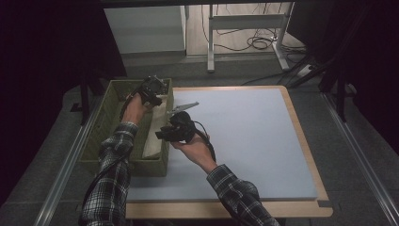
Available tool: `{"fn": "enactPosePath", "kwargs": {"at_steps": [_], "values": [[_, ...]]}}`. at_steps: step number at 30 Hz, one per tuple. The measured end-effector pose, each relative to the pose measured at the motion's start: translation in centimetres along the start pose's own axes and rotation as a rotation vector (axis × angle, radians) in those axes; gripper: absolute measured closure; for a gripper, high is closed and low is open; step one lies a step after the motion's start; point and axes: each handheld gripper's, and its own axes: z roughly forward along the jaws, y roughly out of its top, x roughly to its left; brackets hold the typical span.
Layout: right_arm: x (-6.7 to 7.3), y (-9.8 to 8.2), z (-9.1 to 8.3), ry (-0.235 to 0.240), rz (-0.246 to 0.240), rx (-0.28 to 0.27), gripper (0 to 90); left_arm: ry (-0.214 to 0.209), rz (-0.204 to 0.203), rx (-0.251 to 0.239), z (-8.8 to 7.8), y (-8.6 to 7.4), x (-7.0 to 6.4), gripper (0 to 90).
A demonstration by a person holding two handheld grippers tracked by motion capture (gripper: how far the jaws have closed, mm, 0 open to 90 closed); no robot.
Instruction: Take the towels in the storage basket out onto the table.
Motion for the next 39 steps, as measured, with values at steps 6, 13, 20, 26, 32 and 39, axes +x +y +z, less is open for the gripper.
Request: {"fn": "enactPosePath", "kwargs": {"at_steps": [6,13,20,26,32,39], "values": [[-0.6,-0.6,-1.2,-0.03,-0.014,-0.01,60.6,0.019,-0.062,-0.019,-0.7,-1.0,0.8,36.4],[-1.7,-1.7,-2.3,-0.066,-0.022,0.001,53.5,-0.055,-0.144,-0.069,-1.4,-2.2,1.6,26.7],[-2.2,-2.5,-3.1,-0.089,-0.04,0.002,47.0,-0.12,-0.199,-0.099,-2.1,-3.0,2.1,20.5],[-2.3,-3.0,-3.7,-0.106,-0.066,0.006,41.4,-0.176,-0.235,-0.14,-2.9,-3.6,1.9,15.2],[-2.7,-3.8,-4.4,-0.124,-0.084,0.017,35.9,-0.225,-0.25,-0.17,-3.6,-4.2,1.3,11.0],[-3.4,-4.9,-5.9,-0.14,-0.088,0.015,29.1,-0.256,-0.27,-0.195,-4.5,-5.3,0.6,9.1]]}}
